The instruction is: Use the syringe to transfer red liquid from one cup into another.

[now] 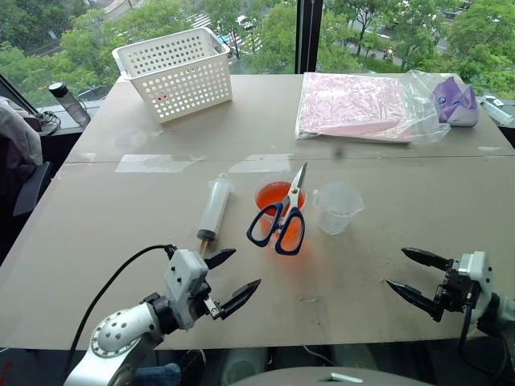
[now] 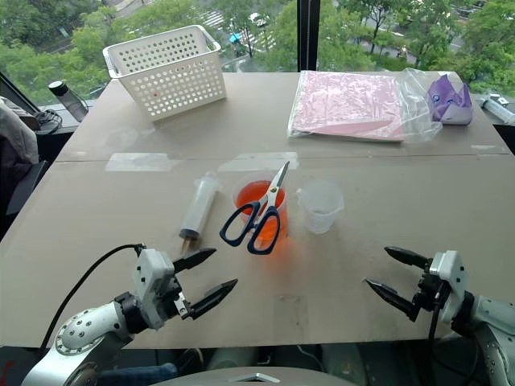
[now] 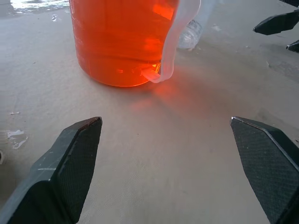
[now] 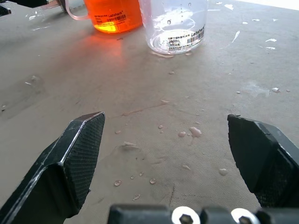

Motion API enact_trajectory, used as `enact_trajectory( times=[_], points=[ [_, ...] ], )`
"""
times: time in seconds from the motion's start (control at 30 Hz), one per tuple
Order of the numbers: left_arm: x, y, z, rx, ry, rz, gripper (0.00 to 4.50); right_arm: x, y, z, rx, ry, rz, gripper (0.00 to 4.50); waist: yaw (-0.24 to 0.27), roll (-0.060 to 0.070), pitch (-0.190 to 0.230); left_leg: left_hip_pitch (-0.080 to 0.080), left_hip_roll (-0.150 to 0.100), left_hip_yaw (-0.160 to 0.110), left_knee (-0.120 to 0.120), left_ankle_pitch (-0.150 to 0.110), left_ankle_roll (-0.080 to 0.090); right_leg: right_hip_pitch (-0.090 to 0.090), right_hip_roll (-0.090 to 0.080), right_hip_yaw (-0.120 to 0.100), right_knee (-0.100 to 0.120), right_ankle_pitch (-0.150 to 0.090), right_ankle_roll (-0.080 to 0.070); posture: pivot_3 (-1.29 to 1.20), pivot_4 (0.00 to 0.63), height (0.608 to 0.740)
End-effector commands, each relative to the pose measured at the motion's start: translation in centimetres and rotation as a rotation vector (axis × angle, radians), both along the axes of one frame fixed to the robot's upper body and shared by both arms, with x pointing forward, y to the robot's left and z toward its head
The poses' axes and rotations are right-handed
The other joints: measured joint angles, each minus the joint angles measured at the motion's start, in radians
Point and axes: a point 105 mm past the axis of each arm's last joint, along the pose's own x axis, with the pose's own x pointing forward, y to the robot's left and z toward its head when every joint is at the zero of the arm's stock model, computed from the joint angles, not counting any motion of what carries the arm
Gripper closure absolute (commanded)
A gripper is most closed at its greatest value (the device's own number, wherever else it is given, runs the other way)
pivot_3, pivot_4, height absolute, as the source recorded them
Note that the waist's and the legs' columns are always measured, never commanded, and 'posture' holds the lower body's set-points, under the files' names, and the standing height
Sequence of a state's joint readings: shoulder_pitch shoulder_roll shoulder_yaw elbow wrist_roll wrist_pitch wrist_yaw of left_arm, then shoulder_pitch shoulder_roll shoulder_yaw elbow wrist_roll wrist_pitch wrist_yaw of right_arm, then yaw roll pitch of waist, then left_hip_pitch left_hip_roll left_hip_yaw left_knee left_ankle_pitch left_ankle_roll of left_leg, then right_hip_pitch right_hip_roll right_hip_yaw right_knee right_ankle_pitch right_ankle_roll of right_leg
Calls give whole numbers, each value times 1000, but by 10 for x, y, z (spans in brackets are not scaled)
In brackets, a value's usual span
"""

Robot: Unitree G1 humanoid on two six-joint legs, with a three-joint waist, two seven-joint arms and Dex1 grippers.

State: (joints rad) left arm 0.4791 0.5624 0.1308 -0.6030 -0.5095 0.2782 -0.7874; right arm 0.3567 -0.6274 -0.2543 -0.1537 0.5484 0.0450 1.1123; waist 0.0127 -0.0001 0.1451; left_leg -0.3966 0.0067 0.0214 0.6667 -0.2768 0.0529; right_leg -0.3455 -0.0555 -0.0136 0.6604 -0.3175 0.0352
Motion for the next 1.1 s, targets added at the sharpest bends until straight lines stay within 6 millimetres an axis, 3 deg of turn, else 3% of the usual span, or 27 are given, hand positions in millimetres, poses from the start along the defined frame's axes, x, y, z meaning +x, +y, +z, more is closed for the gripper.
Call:
enact_trajectory(
  times=[0.03, 0.17, 0.33, 0.57, 0.83, 1.1],
  points=[
    [-5, 7, 12, -82, 13, -22, 0, -6, 0, 18, -13, -30, 58, 25, 0, 0, 0, 0, 0, 0, 0, 0, 0, 0, 0, 0, 0, 0, 0, 0, 150, 740],
    [-7, 13, 34, -226, 69, -59, 0, -12, 9, 49, 19, -57, 150, 25, 0, 1, 1, 0, 0, 0, 0, 0, 0, 0, 0, 0, 0, 0, 0, 0, 150, 740],
    [-8, 7, 51, -386, 154, -125, 0, -13, 32, 92, 109, -70, 257, 25, 0, 0, 0, 0, 0, -1, 1, 0, 0, 0, 0, 0, 1, 0, 0, 0, 150, 740],
    [21, -14, 66, -520, 165, -85, 0, -2, 56, 134, 84, -219, 335, 25, 3, -1, 1, -1, 0, -1, 1, 0, 0, 0, 1, -1, 0, 0, 1, 0, 150, 740],
    [38, -25, 84, -640, 229, -117, 0, 5, 60, 143, 56, -270, 336, 25, 1, -2, 1, -1, 0, -1, 2, 0, 0, 1, 2, -1, 1, 1, 1, 0, 150, 740],
    [35, -28, 69, -612, 342, -171, 0, 8, 61, 145, 52, -297, 318, 25, 0, -3, 2, 0, 0, -1, 2, 1, 0, 1, 3, -1, 2, 1, 1, 0, 150, 740]
  ],
)
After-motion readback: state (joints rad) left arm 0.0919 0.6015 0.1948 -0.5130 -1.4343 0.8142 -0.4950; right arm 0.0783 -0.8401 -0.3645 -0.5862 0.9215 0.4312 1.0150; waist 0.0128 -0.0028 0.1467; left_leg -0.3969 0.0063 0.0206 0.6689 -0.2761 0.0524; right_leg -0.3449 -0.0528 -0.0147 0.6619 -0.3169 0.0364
